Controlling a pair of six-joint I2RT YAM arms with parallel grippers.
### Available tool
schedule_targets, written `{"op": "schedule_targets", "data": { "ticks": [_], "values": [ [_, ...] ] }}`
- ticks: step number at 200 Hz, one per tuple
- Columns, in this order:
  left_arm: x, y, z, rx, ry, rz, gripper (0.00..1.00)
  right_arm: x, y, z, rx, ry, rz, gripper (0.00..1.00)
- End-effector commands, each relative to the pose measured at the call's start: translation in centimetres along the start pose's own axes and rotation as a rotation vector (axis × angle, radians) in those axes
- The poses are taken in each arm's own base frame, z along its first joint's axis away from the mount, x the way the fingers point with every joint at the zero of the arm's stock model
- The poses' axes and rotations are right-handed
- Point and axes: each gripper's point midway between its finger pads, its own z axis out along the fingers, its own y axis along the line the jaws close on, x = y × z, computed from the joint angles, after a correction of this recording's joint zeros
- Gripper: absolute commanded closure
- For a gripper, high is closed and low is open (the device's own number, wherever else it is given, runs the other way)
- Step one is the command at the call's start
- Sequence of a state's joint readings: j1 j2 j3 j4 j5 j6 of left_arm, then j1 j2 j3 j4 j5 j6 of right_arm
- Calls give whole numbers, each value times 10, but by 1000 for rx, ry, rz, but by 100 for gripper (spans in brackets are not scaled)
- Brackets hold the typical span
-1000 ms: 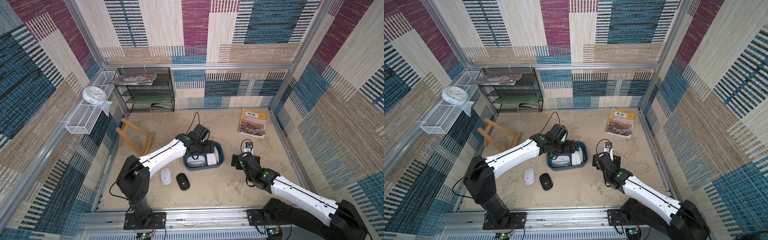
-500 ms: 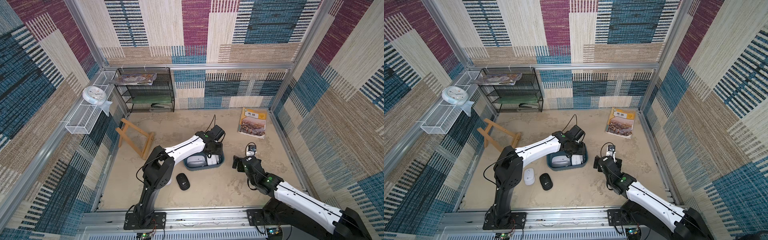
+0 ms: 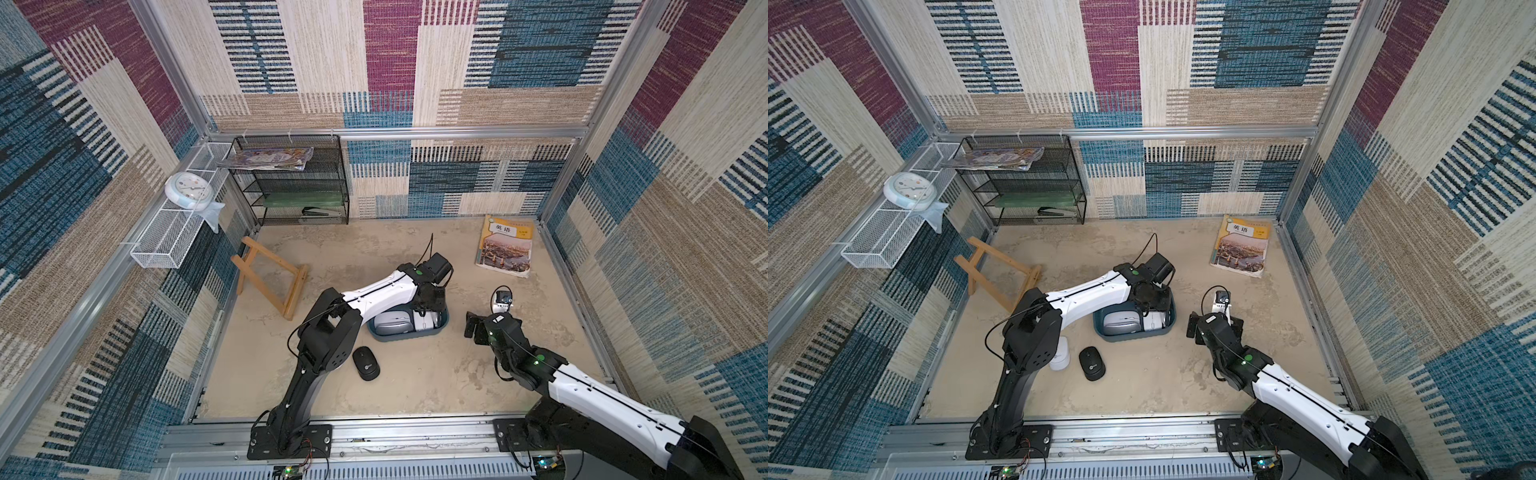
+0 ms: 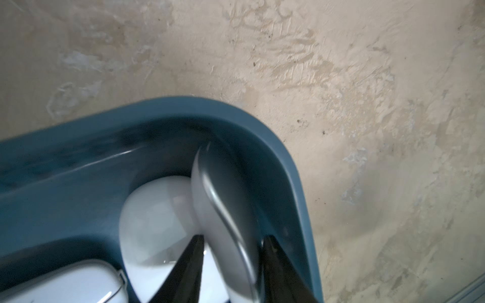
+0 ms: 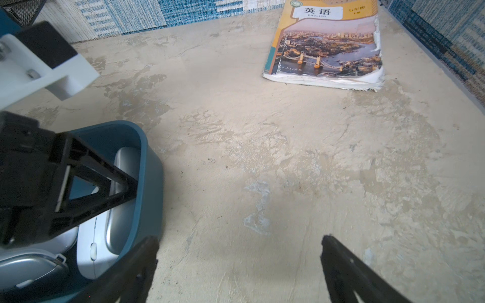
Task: Take out the mouse from the storage box
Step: Pick up the mouse from the storage box.
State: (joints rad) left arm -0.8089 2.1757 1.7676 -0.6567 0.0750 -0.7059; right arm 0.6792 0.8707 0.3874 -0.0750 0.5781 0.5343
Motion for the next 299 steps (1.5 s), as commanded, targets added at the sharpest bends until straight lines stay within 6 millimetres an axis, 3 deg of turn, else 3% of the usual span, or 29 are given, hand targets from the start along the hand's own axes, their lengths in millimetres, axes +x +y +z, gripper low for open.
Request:
{"op": "schedule_targets", "data": {
  "ticks": [1,50,135,169,276,299],
  "values": [
    [2,4,5,-22,13,-19,63,-6,2,-1,-8,-29,21,0],
    [2,3,11,-18,23,-22,67,-6,1,-1,-10,-30,22,0],
    [2,3,9,-20,20,-16,62,-6,1,-1,-9,-32,24,0],
    [0,3,3,-9,-7,-18,70,-5,1,0,-8,-29,23,0],
    [-3,-8,-61,182,-183,-22,75,-2,2,4,4,-13,12,0],
    [2,-8,-89,255,-244,-30,74,-4,4,2,-11,-11,12,0]
  ]
}}
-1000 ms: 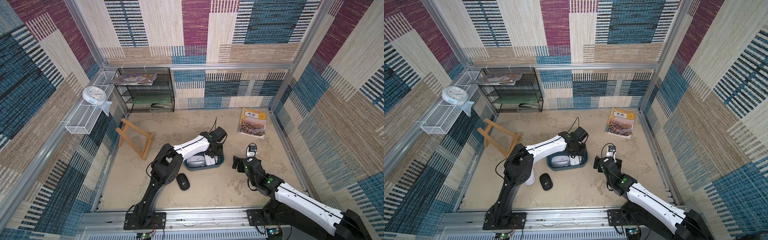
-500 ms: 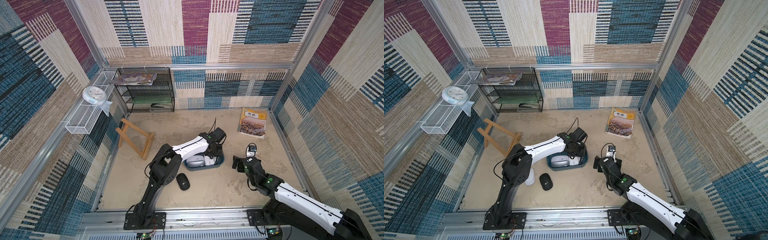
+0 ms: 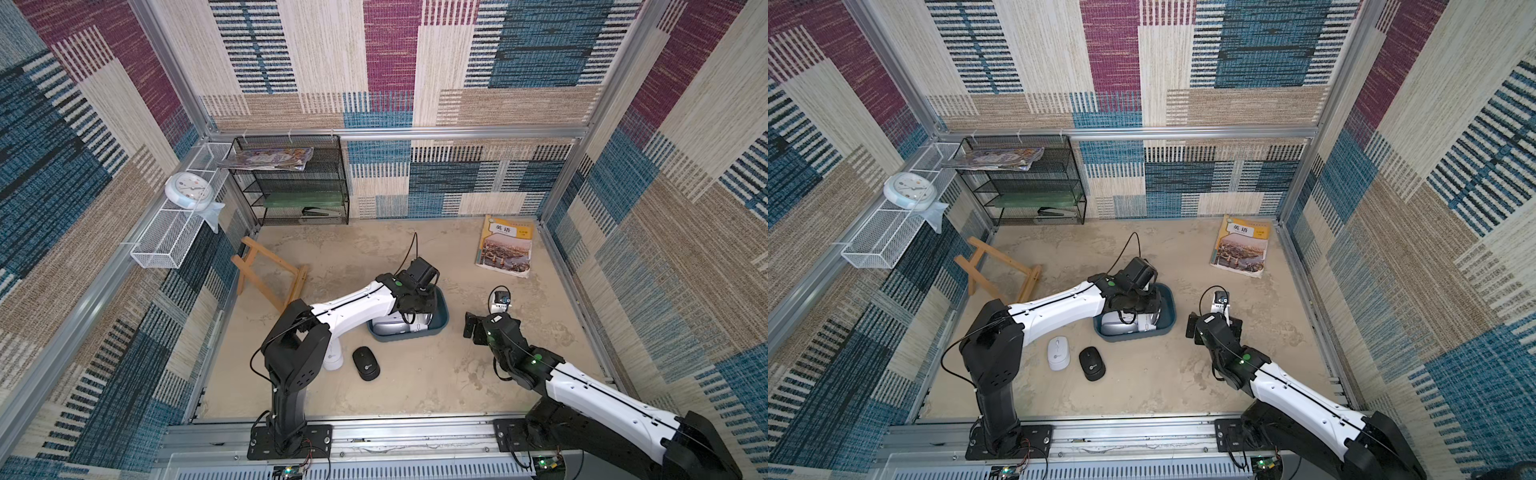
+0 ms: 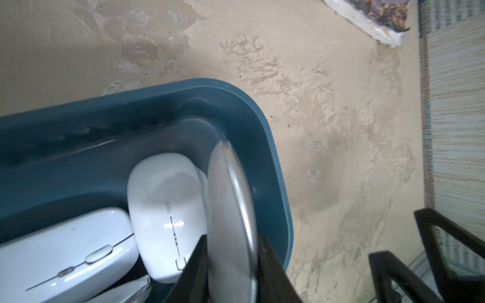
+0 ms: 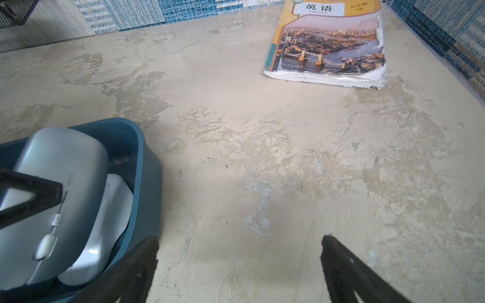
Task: Take out the mouse from the storage box
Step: Pick up the mouse from the storage box, then place the mouse at the center of the board.
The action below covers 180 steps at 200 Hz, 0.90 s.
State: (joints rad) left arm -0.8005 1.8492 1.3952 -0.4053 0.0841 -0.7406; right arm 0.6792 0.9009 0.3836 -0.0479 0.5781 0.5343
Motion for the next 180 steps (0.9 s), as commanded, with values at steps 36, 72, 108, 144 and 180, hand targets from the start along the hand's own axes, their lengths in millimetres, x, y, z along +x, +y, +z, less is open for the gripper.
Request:
{"op": "schedule_targets", "data": {
  "ticks": [36,72,108,144,180],
  "values": [
    [-1,-10,-70,172,-167,-18,73,-12,4,-9,-41,-40,31,0],
    [36,12,-86,228,-161,-79,71,-21,7,-14,-50,-32,30,0],
    [79,23,-88,292,-111,-113,73,-42,19,-24,-91,-40,27,0],
    [105,37,-98,286,-98,-116,72,-51,27,-27,-129,-51,44,0],
    [134,55,-90,258,-32,-120,71,-52,33,-25,-137,-39,54,0]
  ]
}}
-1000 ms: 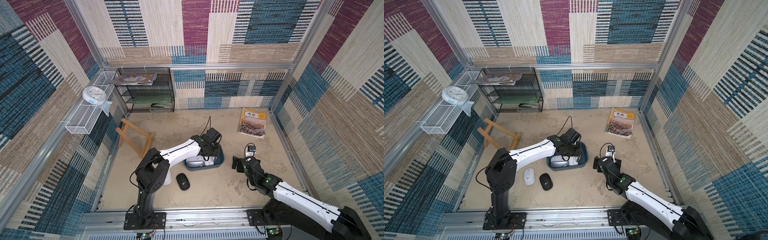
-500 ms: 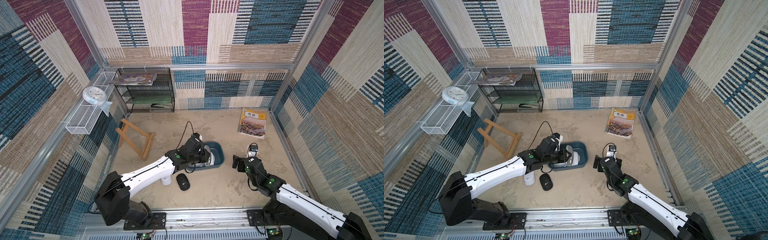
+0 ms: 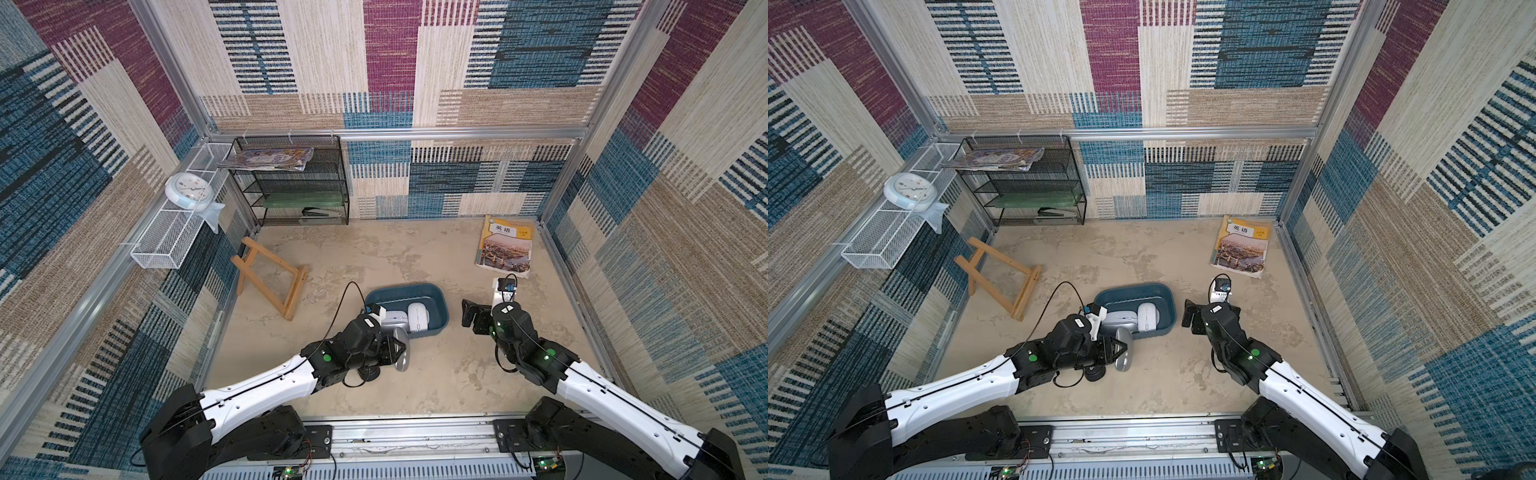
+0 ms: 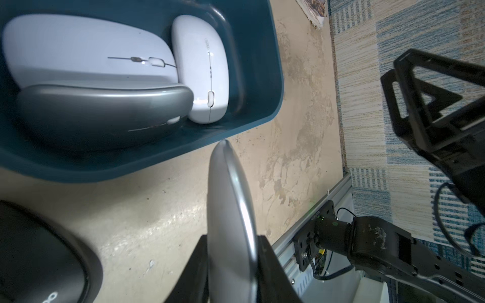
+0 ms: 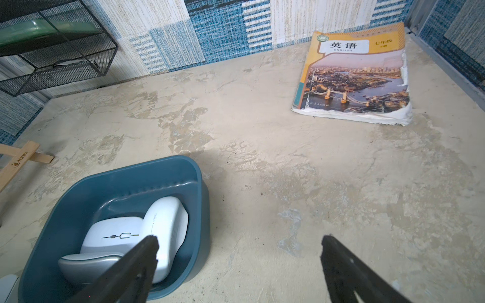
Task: Take out the mouse from the storage box
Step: Place the mouse at the center of the board.
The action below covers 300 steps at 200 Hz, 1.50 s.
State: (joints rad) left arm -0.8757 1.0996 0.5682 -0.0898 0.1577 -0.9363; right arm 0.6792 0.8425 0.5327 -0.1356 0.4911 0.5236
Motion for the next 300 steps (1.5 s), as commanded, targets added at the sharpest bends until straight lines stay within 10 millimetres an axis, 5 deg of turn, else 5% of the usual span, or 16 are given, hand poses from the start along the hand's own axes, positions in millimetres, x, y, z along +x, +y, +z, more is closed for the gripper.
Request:
{"op": "schedule_targets", "data": {
  "ticks": [1,69,203,252,300],
  "values": [
    [11,6,2,1,30,-13,71,-1,5,1,-12,12,8,0],
    [32,22,1,-53,87,9,71,8,13,6,-58,43,77,0],
    [50,22,49,-131,201,42,73,15,13,1,-77,69,87,2],
    [51,22,60,-143,222,41,63,16,12,0,-70,81,74,2],
    [43,28,50,-186,180,49,43,13,17,3,-79,81,70,2]
  ]
}}
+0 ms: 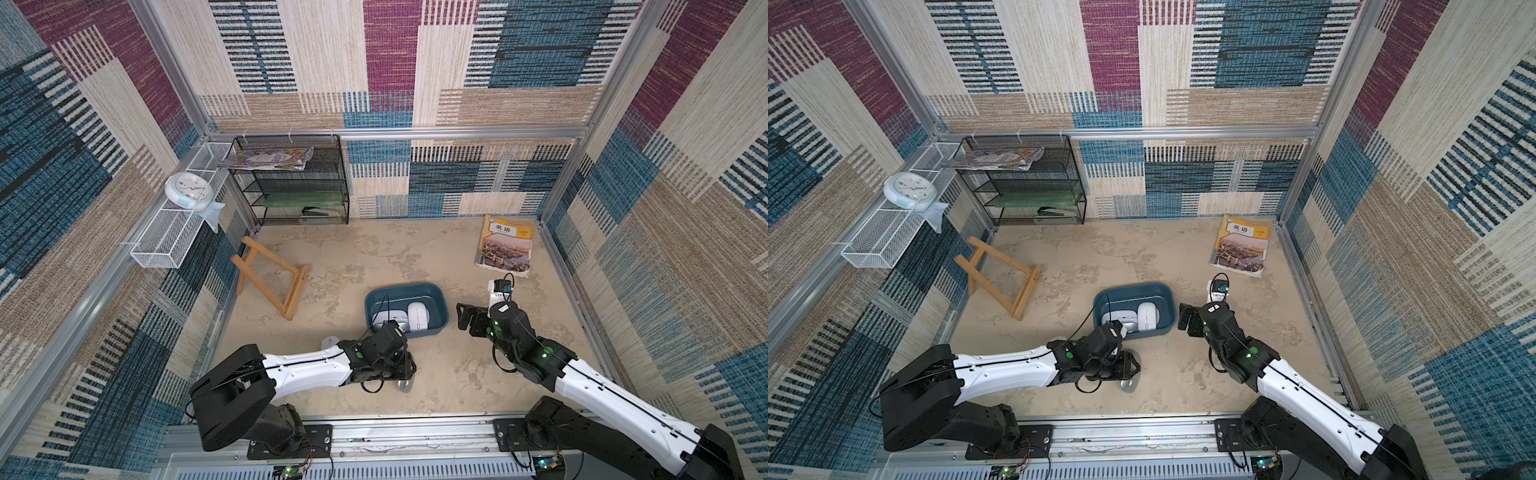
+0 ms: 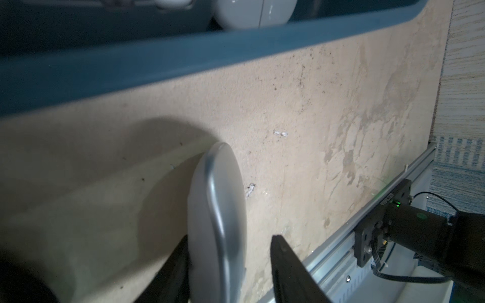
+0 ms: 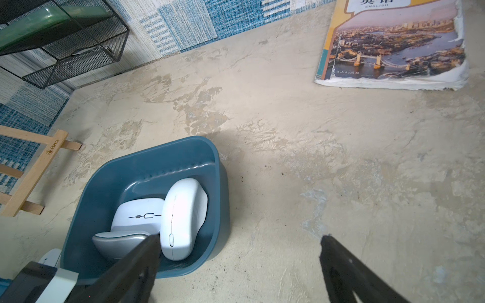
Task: Take out the mouse from the storage box
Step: Place the mouse at the center of the board.
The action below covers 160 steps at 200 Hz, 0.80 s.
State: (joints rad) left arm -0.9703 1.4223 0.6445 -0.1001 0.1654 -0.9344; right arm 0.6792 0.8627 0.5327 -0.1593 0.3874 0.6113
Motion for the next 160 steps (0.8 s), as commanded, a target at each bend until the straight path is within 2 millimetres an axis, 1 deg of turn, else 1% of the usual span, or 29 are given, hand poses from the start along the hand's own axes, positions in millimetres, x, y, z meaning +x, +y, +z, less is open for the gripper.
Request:
{"op": "schedule_targets", "data": {
  "ticks": [1,31,62,80,89,97,119,143,160],
  "values": [
    [-6,2,-7,-18,-39,16,43,-5,5,1,-12,-6,-1,2],
    [-10,5,-19,-30,-80,23,31,-4,8,4,-14,5,-6,2],
    [-10,11,-24,-49,-99,22,28,-2,9,8,-13,15,-10,2],
    [-14,17,-37,-85,-137,42,27,-2,12,7,-20,25,-14,2],
    [-20,21,-52,-120,-177,73,25,-3,13,7,-23,30,-16,2],
    [-27,24,-68,-149,-230,102,22,-4,15,7,-25,35,-19,2],
    [-45,37,-118,-219,-391,181,10,-6,23,9,-44,53,-32,2],
    [-62,50,-175,-269,-578,214,2,-4,34,17,-58,91,-50,2],
    [-70,66,-208,-323,-721,189,1,-2,44,27,-70,138,-67,1]
  ]
}}
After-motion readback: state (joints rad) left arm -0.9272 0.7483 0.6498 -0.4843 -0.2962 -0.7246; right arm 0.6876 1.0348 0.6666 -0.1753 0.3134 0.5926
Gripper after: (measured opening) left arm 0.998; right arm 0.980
